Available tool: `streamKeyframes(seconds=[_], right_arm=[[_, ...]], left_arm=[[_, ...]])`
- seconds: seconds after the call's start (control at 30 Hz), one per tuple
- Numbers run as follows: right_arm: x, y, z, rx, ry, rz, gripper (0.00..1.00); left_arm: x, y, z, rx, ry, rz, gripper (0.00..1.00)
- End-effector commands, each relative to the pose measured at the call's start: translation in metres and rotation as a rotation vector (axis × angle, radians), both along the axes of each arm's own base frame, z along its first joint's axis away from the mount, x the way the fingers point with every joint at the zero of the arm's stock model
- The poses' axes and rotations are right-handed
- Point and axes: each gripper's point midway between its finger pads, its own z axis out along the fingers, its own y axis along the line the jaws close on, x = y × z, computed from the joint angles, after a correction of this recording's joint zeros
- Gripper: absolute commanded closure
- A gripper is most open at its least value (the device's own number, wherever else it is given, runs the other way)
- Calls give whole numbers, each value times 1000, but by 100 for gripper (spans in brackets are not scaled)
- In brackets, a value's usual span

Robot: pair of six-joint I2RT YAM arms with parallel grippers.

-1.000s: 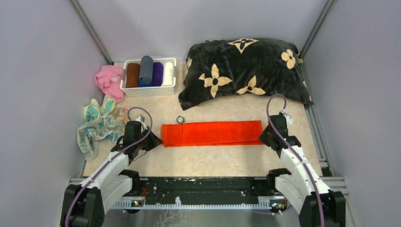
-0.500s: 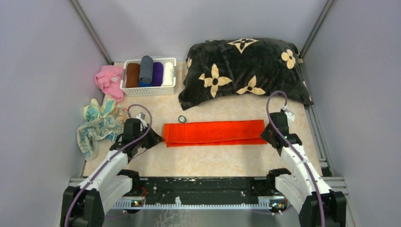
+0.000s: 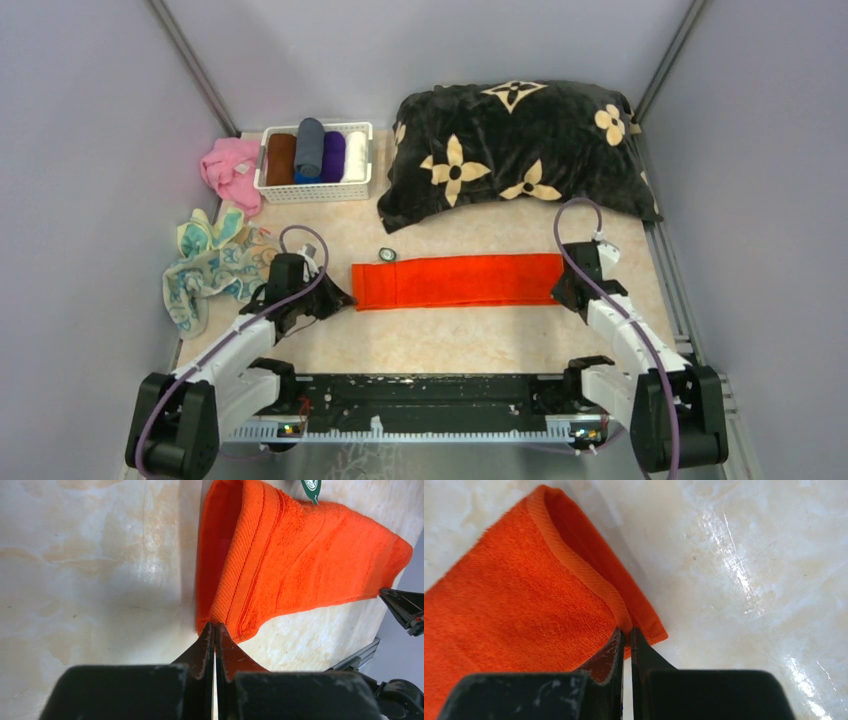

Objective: Roll the towels
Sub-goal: Fold the towel at the center of the board.

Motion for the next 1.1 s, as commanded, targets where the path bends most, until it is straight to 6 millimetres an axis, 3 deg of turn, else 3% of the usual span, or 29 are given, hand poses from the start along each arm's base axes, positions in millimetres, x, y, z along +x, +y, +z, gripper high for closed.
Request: streamKeyframes(seconds=[0.0, 0.27, 0.5, 0.73, 1.07], right_arm=[[12, -2, -7, 11, -18, -38, 100], [16, -3, -2, 12, -20, -45, 100], [17, -16, 13, -16, -52, -87, 100], [7, -18, 8, 3, -12, -121, 100], [-5, -18, 23, 43, -3, -152, 100]], left_arm=[[3, -14, 4, -44, -28, -35, 100], [4, -13, -1, -10, -25, -30, 100], [-6, 3, -29, 78, 41, 4, 100], [-6, 14, -32, 142, 49, 20, 100], [-6, 16, -35, 157, 60, 27, 100]])
